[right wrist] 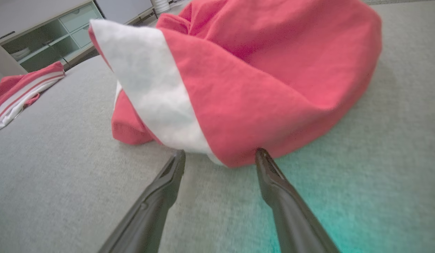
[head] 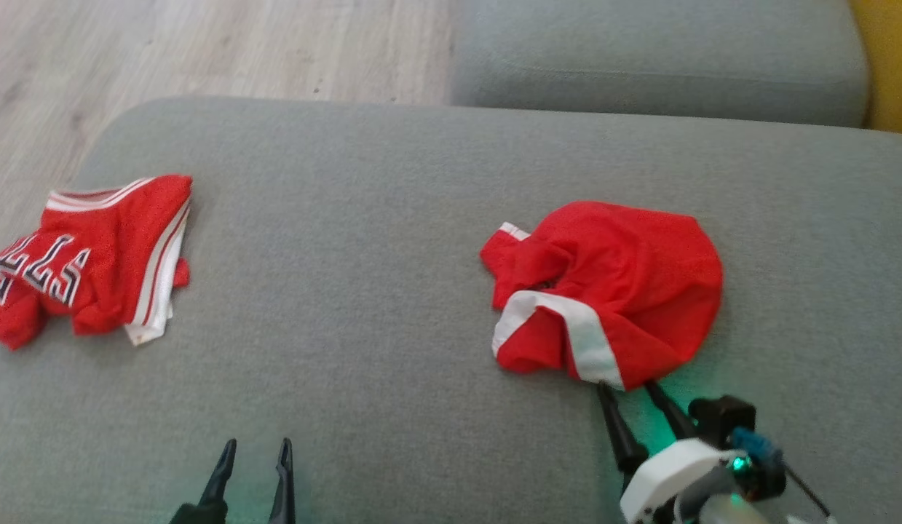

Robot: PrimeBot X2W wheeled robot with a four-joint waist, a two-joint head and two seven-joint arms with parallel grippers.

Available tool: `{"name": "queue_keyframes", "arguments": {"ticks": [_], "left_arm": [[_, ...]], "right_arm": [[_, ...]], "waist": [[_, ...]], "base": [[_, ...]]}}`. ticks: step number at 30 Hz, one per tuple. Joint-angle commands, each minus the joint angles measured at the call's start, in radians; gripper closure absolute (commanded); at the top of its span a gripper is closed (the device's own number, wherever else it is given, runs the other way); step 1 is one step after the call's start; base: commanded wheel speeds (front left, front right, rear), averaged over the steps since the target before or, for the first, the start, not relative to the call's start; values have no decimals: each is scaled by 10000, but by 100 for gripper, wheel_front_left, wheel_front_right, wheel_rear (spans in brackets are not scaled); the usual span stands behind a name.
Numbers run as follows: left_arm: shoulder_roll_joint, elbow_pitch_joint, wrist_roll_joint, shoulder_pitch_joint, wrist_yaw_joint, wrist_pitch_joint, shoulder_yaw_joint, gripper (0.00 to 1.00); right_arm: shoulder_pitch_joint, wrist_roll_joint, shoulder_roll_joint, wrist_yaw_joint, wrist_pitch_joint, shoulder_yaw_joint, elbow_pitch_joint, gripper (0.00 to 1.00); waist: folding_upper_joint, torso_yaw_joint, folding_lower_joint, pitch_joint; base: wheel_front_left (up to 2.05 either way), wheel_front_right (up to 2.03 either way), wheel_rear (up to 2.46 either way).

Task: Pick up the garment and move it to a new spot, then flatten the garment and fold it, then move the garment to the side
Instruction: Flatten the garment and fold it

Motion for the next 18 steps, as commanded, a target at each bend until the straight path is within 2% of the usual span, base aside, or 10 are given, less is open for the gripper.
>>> {"name": "queue_keyframes", "arguments": {"ticks": [1, 2, 3, 4, 5, 6, 7, 13, 16, 18], "left_arm": [[-52, -225, 65, -458, -21, -66, 422, 0], [-59, -220, 83, -459, -39, -66, 446, 0], [-65, -212, 91, -459, -49, -66, 481, 0], [-72, -210, 101, -466, -66, -66, 509, 0], [-77, -210, 117, -476, -84, -66, 532, 0], [-82, -209, 127, -486, -96, -66, 562, 0], [-88, -203, 136, -494, -102, -66, 596, 0], [-130, -259, 139, -540, -152, -66, 560, 0], [-145, -296, 112, -546, -163, -66, 461, 0], [-151, -314, 88, -542, -159, -66, 363, 0]], "right_arm": [[-572, 41, 14, -7, -65, 85, -223, 0], [-607, 33, 14, -7, -65, 21, -232, 0], [-629, 23, 14, -7, -65, -43, -259, 11], [-643, 22, 14, -7, -65, -119, -320, 39], [-650, 1, 14, -7, -65, -187, -376, 63], [-651, -14, 14, -7, -65, -270, -455, 96], [-634, -34, 14, -7, -65, -323, -505, 100], [-601, -305, 14, -7, -65, -1036, -1602, 100], [-738, -1035, -14, -7, -65, -1681, -2275, 100], [-865, -1569, -274, -7, -65, -1924, -2591, 100]], "waist": [[0, 188, 0, 145], [0, 232, 0, 182], [0, 258, 0, 207], [0, 275, 0, 229], [0, 285, 0, 252], [0, 277, 0, 270], [0, 254, 0, 275], [0, -138, 0, 129], [0, -456, 0, -20], [0, -667, 0, -110]], "base": [[0, 0, 0], [0, 0, 0], [0, 0, 0], [0, 0, 0], [0, 0, 0], [0, 0, 0], [0, 0, 0], [0, 0, 0], [0, 0, 0], [0, 0, 0]]}}
